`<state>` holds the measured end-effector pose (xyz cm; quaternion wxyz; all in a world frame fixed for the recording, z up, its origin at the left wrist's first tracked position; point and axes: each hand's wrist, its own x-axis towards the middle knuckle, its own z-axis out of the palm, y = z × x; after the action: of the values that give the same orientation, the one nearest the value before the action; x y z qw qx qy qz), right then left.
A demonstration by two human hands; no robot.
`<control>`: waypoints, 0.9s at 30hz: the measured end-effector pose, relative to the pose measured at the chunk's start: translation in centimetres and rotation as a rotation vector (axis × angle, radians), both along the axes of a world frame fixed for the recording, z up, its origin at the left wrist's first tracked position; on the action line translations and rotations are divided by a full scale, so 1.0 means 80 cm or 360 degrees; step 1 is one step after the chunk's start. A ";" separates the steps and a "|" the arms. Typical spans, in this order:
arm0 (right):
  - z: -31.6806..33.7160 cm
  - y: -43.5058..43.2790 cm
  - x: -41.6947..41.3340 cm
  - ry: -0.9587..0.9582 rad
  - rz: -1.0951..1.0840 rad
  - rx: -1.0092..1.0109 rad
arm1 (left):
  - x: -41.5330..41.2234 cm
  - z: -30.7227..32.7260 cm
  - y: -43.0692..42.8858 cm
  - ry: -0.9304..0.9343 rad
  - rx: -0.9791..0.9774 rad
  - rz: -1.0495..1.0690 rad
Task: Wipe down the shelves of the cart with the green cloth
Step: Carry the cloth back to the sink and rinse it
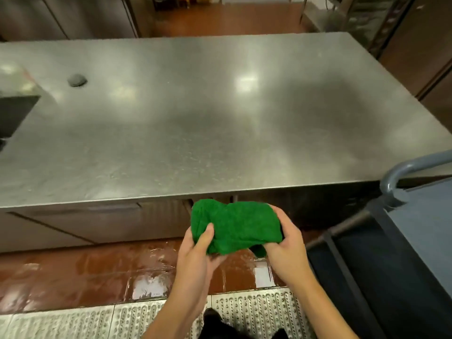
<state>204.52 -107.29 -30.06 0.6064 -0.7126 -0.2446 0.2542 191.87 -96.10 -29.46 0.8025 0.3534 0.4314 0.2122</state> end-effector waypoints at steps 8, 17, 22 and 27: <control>0.040 0.187 -0.058 0.0817 -0.0017 0.0265 | -0.094 0.012 0.121 0.0702 0.0876 -0.0236; 0.067 0.357 -0.160 0.0920 0.0967 0.0199 | -0.168 0.050 0.245 0.1010 0.1620 0.0014; 0.076 0.460 -0.188 -0.0072 0.1818 0.0073 | -0.224 0.040 0.350 0.1116 0.1327 0.0423; 0.082 0.569 -0.194 -0.0709 0.1984 -0.0070 | -0.275 0.056 0.465 0.1260 0.1196 0.0503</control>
<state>189.04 -61.77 -23.49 0.2660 -0.4855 -0.7254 0.4091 169.90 -58.90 -25.00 0.3571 0.5985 0.6419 0.3198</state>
